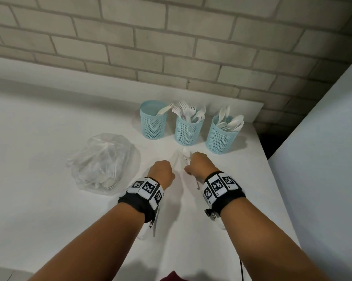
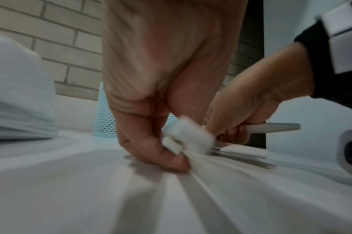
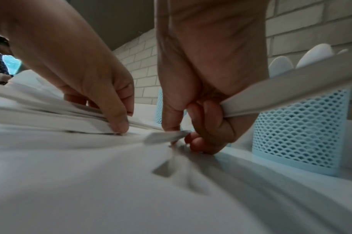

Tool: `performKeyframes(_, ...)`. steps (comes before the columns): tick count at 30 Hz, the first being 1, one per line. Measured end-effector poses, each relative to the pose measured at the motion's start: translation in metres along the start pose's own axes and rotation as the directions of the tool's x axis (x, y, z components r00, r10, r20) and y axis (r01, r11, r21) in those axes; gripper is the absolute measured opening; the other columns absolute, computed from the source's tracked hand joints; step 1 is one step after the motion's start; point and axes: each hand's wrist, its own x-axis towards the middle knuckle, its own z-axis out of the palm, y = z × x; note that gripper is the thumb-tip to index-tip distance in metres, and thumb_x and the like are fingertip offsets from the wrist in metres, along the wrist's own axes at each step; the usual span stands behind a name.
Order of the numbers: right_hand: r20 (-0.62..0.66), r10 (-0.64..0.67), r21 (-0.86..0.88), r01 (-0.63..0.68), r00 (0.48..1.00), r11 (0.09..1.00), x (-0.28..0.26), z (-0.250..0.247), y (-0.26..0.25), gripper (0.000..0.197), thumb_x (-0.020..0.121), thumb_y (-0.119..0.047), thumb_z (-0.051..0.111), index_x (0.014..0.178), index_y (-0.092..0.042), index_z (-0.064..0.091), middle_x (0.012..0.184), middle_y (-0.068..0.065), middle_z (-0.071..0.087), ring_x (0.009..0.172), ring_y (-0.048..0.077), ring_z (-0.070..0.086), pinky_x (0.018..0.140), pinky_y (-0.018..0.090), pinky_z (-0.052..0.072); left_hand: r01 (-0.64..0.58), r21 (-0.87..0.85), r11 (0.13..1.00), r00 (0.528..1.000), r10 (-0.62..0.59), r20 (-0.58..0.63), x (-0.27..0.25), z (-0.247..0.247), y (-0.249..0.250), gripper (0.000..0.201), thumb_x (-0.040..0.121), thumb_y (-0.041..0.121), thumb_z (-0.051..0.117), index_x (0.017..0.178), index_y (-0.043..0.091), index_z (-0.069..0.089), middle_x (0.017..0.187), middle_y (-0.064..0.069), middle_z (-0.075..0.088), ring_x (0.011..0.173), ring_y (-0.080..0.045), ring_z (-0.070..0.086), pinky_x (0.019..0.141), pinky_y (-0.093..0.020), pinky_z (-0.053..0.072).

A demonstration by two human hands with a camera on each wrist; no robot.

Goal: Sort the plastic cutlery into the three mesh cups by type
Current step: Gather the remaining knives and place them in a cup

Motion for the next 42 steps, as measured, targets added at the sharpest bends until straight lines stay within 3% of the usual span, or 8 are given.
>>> performKeyframes(3, -0.026, -0.02, -0.052, 0.019, 0.999, 0.998, -0.005, -0.002, -0.002, 0.027, 0.083, -0.012, 0.059, 0.106, 0.002, 0.057, 0.11, 0.018, 0.063, 0.102, 0.033, 0.061, 0.071, 0.028, 0.043, 0.02, -0.083, 0.996, 0.998, -0.015, 0.069, 0.005, -0.006, -0.007, 0.026, 0.095, 0.017, 0.047, 0.104, -0.006, 0.056, 0.11, -0.017, 0.061, 0.107, -0.031, 0.056, 0.084, -0.032, 0.043)
performKeyframes(7, 0.057, -0.003, -0.006, 0.003, 0.998, 1.0, -0.01, -0.002, -0.006, 0.01, 0.085, -0.008, 0.046, 0.079, -0.004, 0.053, 0.078, 0.01, 0.059, 0.094, 0.032, 0.064, 0.068, 0.028, 0.045, 0.101, -0.382, 0.919, 0.988, -0.048, 0.146, 0.012, -0.009, -0.019, 0.035, 0.094, 0.021, 0.051, 0.063, 0.009, 0.041, 0.066, -0.007, 0.05, 0.06, -0.019, 0.048, 0.061, -0.03, 0.042)
performKeyframes(12, 0.191, 0.078, 0.268, -0.128, 0.979, 0.955, -0.011, -0.006, -0.013, 0.017, 0.086, -0.015, 0.041, 0.084, -0.004, 0.054, 0.071, 0.005, 0.055, 0.066, 0.019, 0.051, 0.062, 0.025, 0.039, 0.182, -0.861, 0.474, 0.98, -0.017, 0.198, 0.0, -0.012, -0.027, 0.012, 0.098, 0.013, 0.046, 0.09, 0.005, 0.045, 0.081, -0.012, 0.065, 0.053, -0.011, 0.065, 0.05, -0.025, 0.048)
performKeyframes(15, 0.242, 0.067, 0.58, -0.2, 0.968, 0.79, -0.009, -0.004, -0.017, 0.02, 0.085, -0.008, 0.035, 0.096, -0.003, 0.052, 0.07, 0.007, 0.059, 0.067, 0.023, 0.052, 0.071, 0.03, 0.042, 0.166, -0.915, 0.367, 0.983, 0.016, 0.185, 0.001, -0.013, -0.027, 0.011, 0.098, 0.018, 0.048, 0.096, 0.007, 0.048, 0.08, -0.007, 0.063, 0.066, -0.015, 0.059, 0.066, -0.031, 0.051)
performKeyframes(19, 0.222, 0.054, 0.825, -0.217, 0.974, 0.522, -0.008, -0.001, -0.022, 0.017, 0.093, -0.014, 0.044, 0.076, -0.012, 0.045, 0.047, -0.003, 0.038, 0.036, 0.009, 0.03, 0.038, 0.018, 0.025, 0.102, -0.957, 0.27, 0.994, 0.003, 0.107, 0.004, -0.013, -0.024, 0.019, 0.094, 0.017, 0.055, 0.11, 0.007, 0.051, 0.079, -0.006, 0.061, 0.068, -0.016, 0.058, 0.068, -0.028, 0.052)
performKeyframes(25, 0.261, -0.069, 0.856, -0.198, 0.963, 0.477, -0.012, -0.002, -0.016, 0.021, 0.078, -0.028, 0.075, 0.075, -0.01, 0.064, 0.055, -0.005, 0.038, 0.041, 0.005, 0.027, 0.037, 0.016, 0.024, -0.044, -0.993, 0.112, 0.994, -0.091, -0.055, 0.006, -0.018, -0.019, 0.012, 0.092, 0.012, 0.057, 0.082, 0.007, 0.061, 0.067, -0.005, 0.065, 0.062, -0.016, 0.059, 0.066, -0.027, 0.052)
performKeyframes(29, 0.334, -0.113, 0.816, -0.227, 0.936, 0.531, -0.015, 0.002, -0.012, 0.02, 0.078, -0.02, 0.076, 0.076, -0.013, 0.057, 0.054, -0.005, 0.035, 0.04, 0.005, 0.026, 0.037, 0.016, 0.023, -0.129, -0.991, -0.022, 0.984, -0.125, -0.125, 0.007, -0.024, -0.014, 0.004, 0.092, 0.008, 0.056, 0.095, 0.004, 0.056, 0.077, -0.008, 0.062, 0.071, -0.018, 0.059, 0.074, -0.031, 0.051)
performKeyframes(42, 0.104, -0.095, 0.898, -0.052, 0.99, 0.438, -0.02, -0.011, -0.009, 0.005, 0.091, -0.014, 0.059, 0.086, -0.015, 0.061, 0.059, -0.003, 0.059, 0.045, 0.004, 0.056, 0.046, 0.017, 0.044, -0.093, -0.996, -0.004, 0.985, -0.145, -0.091, 0.004, -0.018, -0.012, 0.005, 0.091, 0.011, 0.059, 0.088, 0.008, 0.061, 0.083, -0.008, 0.064, 0.072, -0.017, 0.062, 0.066, -0.02, 0.057)
